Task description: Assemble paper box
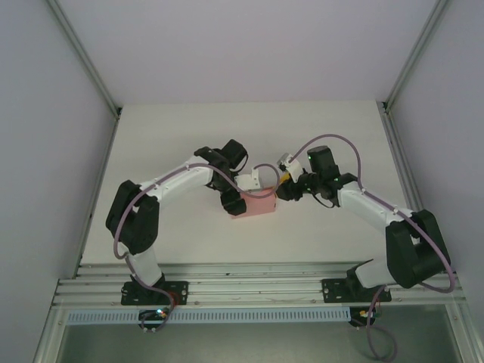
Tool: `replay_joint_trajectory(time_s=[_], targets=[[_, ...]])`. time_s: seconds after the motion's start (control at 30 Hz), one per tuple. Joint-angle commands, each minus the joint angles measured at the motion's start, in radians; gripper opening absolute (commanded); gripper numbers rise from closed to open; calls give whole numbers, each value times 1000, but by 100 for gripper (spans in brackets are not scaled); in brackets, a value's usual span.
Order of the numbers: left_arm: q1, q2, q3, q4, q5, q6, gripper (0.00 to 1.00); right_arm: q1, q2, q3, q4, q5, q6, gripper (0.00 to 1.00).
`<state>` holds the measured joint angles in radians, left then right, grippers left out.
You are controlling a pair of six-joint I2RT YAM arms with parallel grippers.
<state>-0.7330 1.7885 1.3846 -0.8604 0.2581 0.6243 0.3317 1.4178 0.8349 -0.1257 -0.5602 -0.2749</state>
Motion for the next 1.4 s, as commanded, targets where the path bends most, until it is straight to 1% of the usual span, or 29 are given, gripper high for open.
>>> replay_joint_trajectory(time_s=[0.0,0.17,0.27,0.37,0.43,0.5,0.53,0.57,0.6,0.7,0.83,0.93,1.0,1.2,1.23,1.3,1.37], targets=[[4,-22,-16,9,2,-5,69,4,14,28,-43,8,-21,31],[6,-15,-17,26,12,-4,65,5,13,30,-66,8,-36,26],[8,-12,-16,33,22,-8,63,10,16,32,-65,3,-49,25],[8,-19,-15,39,30,-9,61,16,21,48,-78,6,-58,17],[8,-21,-18,40,25,-10,60,19,22,60,-89,9,-52,6],[8,-15,-15,38,15,-13,59,22,13,72,-105,28,-40,4],[7,-10,-13,37,6,-15,57,26,6,77,-121,34,-35,1],[7,-4,-10,36,0,-18,54,27,-2,83,-136,33,-28,0],[7,3,-7,36,-5,-23,53,28,-9,90,-152,33,-11,0],[7,24,7,35,-15,-36,50,30,-16,113,-201,13,66,0],[7,31,9,55,-17,-51,46,35,-16,139,-203,33,368,0],[0,34,12,68,-29,-59,43,58,-16,137,-175,44,553,0],[-4,37,17,65,-42,-59,42,66,-16,146,-178,112,645,0],[-14,33,7,72,-64,-62,41,72,-61,106,-138,193,736,0],[-14,33,4,78,-64,-66,41,73,-63,85,-107,192,753,0],[-15,32,2,83,-58,-69,41,85,-69,12,27,184,751,0],[-15,32,4,84,-55,-70,41,97,-77,-52,125,174,689,0]])
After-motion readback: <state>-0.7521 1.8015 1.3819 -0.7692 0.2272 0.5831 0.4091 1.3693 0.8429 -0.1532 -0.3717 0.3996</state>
